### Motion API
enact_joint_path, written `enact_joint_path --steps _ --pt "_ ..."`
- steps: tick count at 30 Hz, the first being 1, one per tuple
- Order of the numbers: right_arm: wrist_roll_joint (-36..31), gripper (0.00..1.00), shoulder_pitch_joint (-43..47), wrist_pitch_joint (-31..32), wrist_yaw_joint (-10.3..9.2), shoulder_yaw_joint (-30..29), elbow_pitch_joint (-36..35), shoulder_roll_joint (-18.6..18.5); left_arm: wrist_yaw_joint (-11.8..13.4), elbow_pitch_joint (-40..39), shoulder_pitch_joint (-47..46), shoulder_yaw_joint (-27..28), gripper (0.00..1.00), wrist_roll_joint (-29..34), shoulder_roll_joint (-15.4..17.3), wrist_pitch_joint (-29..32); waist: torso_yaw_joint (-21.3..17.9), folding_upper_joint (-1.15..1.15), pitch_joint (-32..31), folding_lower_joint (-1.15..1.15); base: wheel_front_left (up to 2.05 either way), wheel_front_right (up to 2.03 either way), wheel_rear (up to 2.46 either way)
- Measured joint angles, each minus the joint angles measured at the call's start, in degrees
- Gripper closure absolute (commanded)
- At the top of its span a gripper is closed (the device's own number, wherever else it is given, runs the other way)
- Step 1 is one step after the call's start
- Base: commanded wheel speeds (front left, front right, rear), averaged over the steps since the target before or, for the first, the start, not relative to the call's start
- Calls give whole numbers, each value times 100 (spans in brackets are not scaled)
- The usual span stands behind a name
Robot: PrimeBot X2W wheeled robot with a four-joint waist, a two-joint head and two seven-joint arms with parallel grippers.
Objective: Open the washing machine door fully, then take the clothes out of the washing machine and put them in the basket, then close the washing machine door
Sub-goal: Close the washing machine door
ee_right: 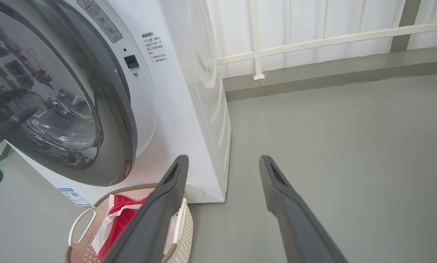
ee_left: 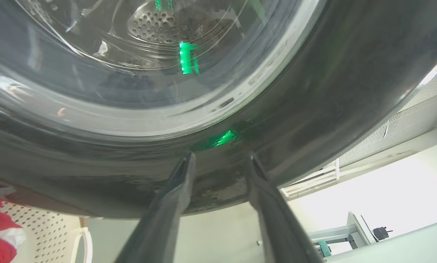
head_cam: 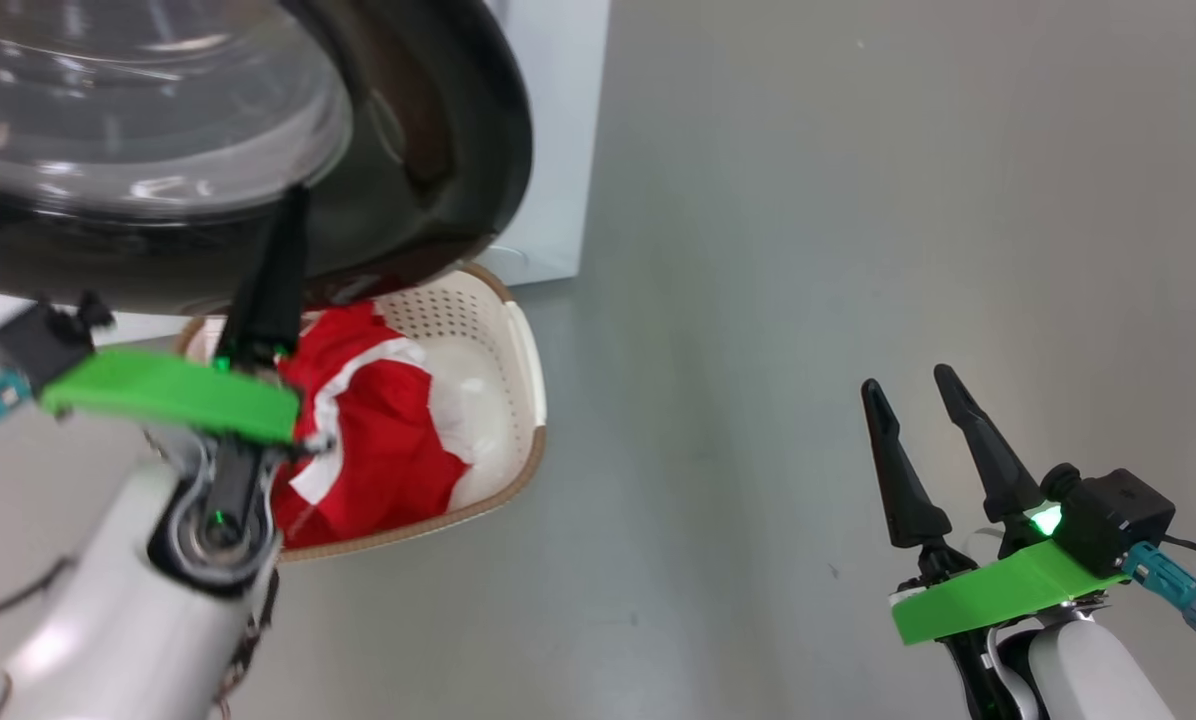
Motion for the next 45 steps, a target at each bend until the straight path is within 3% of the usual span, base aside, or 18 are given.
enact_joint_path --steps 7,23,32,41,45 --pt "-200 0 29 0 0 -141 89 -1 -1 -18 763 288 0 97 -81 -1 281 0 -231 0 0 0 0" --pt "-322 0 316 0 0 -333 135 0 -3 -209 2635 1070 0 1332 -204 -1 711 0 -722 0 0 0 0" --pt "-376 0 641 0 0 -394 149 3 -4 -297 3215 1685 0 2485 -363 0 821 0 -879 0 0 0 0" --pt "-478 0 777 0 0 -536 120 13 -7 -715 3643 2472 0 4667 -558 0 881 0 -950 0 0 0 0" --pt "-478 0 778 0 0 -548 107 15 -8 -1029 3768 2866 0 5603 -814 0 884 0 -954 0 0 0 0"
